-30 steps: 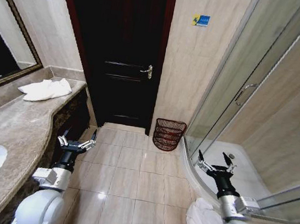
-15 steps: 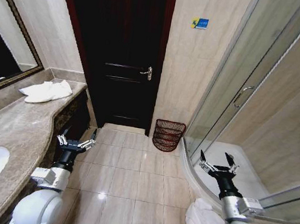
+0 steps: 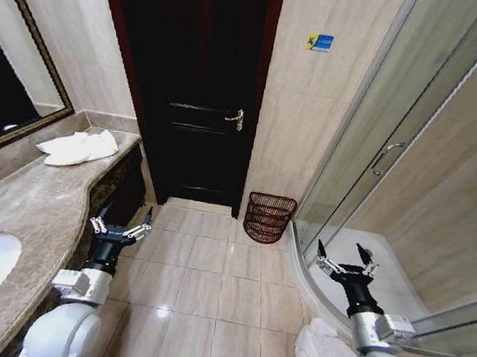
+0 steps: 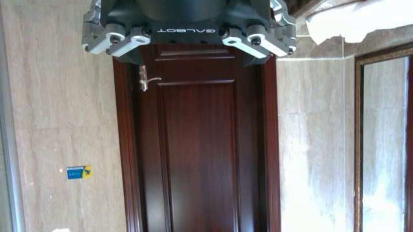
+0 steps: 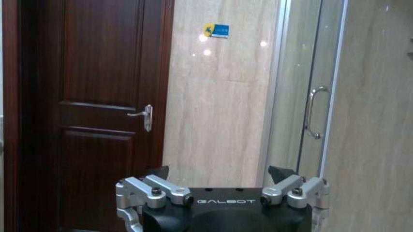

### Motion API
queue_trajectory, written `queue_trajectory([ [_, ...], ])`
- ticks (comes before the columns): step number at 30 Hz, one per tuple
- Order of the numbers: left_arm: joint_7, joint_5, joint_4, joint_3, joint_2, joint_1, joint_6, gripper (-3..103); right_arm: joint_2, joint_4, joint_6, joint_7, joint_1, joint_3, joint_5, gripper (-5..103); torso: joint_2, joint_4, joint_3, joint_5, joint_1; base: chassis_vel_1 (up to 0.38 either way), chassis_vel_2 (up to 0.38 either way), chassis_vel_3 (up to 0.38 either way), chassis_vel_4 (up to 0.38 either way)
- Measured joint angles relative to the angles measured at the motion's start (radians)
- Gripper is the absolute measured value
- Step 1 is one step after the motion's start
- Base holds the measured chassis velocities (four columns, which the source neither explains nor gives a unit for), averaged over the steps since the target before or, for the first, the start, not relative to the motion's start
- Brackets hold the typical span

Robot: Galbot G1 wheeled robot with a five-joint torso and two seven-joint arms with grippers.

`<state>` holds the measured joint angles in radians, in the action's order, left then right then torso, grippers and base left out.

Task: Discard the used towel into the hamper.

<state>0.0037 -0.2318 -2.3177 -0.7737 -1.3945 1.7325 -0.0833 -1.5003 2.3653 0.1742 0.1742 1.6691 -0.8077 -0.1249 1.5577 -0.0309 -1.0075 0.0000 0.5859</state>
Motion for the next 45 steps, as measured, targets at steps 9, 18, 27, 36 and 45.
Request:
queue_trajectory([
  [9, 0.012, 0.023, 0.011, -0.004, -0.019, 0.009, -0.013, 100, -0.006, -0.003, 0.002, 0.002, 0.000, 0.005, 0.006, 100, -0.003, 0.0000, 0.001, 0.0000, -0.001, 0.000, 0.000, 0.000, 0.000],
  [18, 0.021, 0.028, 0.052, 0.004, 0.005, 0.002, -0.020, 100, -0.044, 0.004, 0.013, 0.032, -0.015, 0.017, 0.055, 100, -0.011, 0.0000, 0.006, -0.0001, -0.006, 0.000, 0.000, 0.000, 0.000],
  [27, 0.018, 0.008, 0.056, 0.012, 0.040, -0.022, -0.025, 100, -0.074, -0.014, 0.013, 0.114, -0.021, -0.006, 0.065, 100, -0.023, 0.0000, 0.013, -0.0001, -0.011, 0.000, 0.000, 0.000, 0.000],
  [36, 0.015, -0.002, 0.040, -0.014, -0.011, -0.004, -0.048, 100, -0.030, -0.020, 0.025, 0.153, -0.034, -0.011, 0.062, 100, -0.025, 0.0000, 0.014, 0.0000, -0.012, 0.000, 0.000, 0.000, 0.000],
  [45, 0.020, -0.008, 0.028, -0.022, -0.053, 0.024, -0.079, 100, -0.025, -0.031, 0.002, 0.166, -0.025, -0.005, 0.048, 100, -0.026, 0.0001, 0.014, 0.0001, -0.012, -0.065, 0.063, 0.065, -0.068],
])
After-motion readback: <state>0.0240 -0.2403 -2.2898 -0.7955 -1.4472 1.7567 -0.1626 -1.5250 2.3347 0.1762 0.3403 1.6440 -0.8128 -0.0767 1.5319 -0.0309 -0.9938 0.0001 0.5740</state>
